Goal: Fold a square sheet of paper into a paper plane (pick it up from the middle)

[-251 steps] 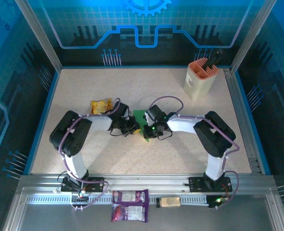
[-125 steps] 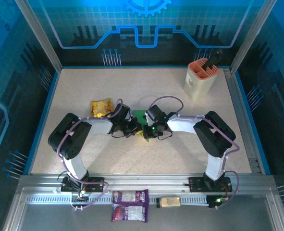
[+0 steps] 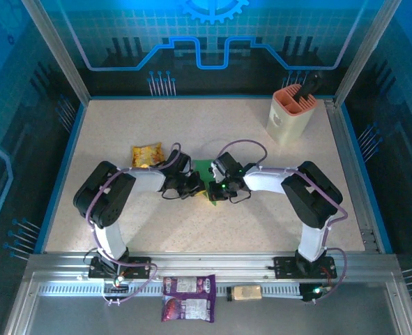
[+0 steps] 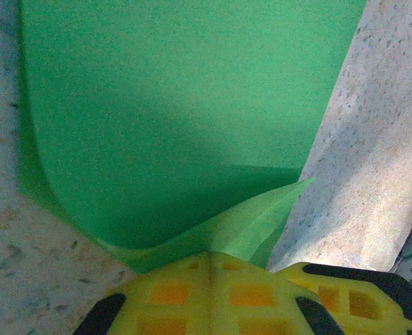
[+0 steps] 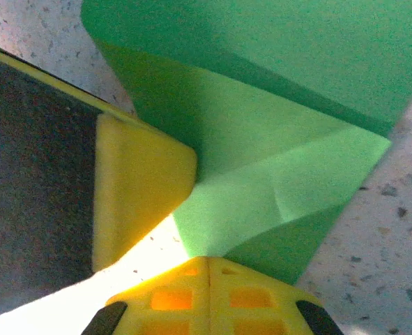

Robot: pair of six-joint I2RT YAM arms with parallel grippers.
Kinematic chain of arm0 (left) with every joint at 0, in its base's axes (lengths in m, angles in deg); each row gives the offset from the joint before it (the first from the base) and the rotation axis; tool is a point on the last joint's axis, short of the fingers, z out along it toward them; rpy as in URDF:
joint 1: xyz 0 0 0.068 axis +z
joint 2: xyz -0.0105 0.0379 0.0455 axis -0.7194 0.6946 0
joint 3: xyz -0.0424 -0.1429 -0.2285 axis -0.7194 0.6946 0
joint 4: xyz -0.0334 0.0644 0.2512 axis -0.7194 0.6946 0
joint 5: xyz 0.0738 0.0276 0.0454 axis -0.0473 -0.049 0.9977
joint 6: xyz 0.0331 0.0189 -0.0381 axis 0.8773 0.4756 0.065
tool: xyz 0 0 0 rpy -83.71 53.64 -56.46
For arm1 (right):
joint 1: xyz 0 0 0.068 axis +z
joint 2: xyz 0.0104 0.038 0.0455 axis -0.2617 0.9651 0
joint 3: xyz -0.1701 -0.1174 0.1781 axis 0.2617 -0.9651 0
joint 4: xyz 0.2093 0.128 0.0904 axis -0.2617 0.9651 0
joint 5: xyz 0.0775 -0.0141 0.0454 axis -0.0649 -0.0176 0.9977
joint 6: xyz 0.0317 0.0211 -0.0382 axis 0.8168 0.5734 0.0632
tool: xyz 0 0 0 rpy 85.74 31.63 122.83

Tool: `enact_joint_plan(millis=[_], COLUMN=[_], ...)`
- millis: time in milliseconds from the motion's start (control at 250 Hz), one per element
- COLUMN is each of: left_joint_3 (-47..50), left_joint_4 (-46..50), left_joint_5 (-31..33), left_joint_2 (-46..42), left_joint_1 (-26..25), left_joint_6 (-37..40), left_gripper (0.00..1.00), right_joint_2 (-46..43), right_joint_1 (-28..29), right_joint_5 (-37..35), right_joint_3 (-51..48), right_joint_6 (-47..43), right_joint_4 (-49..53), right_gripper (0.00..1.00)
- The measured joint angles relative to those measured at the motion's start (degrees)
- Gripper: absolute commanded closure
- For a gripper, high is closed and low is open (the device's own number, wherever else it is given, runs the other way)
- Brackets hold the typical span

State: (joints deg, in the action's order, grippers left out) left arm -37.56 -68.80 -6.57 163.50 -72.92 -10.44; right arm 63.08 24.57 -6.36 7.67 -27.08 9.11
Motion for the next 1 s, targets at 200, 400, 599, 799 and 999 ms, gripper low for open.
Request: enact_joint_plan(millis=[200,400,599,799,999], left_joint_3=[-0.13,-0.13,-0.02,3.37,6.36], left_joint_4=[-0.24,-0.02,-0.02,-0.70,-1.88], left_joint_5=[-2.78,-2.71,-1.64,1.66,3.17], left_joint_2=[0.70,0.70,0.28,-3.28,-10.54], left_joint_1=[3.58,7.78,8.39,9.84,9.22], left_joint_6=[1.29,3.19,4.35,4.26,2.91], left_gripper=[0.97,0.97,0.96,0.95,0.92], right_joint_2=[-1.16,-2.32,-2.64,-3.08,-3.39], right_joint_1=[-2.69,-4.22,-4.85,-5.49,-5.70], right_joint_5=[1.33,2.73,3.69,5.57,6.64], right_joint_3=[-2.36,-4.44,-5.05,-5.92,-6.34], right_joint_6=[-1.53,-3.19,-3.65,-2.71,-1.03], right_joint_4=[-2.05,-3.15,-3.37,-3.37,-3.10], right_gripper=[0.99,0.99,0.98,0.97,0.97])
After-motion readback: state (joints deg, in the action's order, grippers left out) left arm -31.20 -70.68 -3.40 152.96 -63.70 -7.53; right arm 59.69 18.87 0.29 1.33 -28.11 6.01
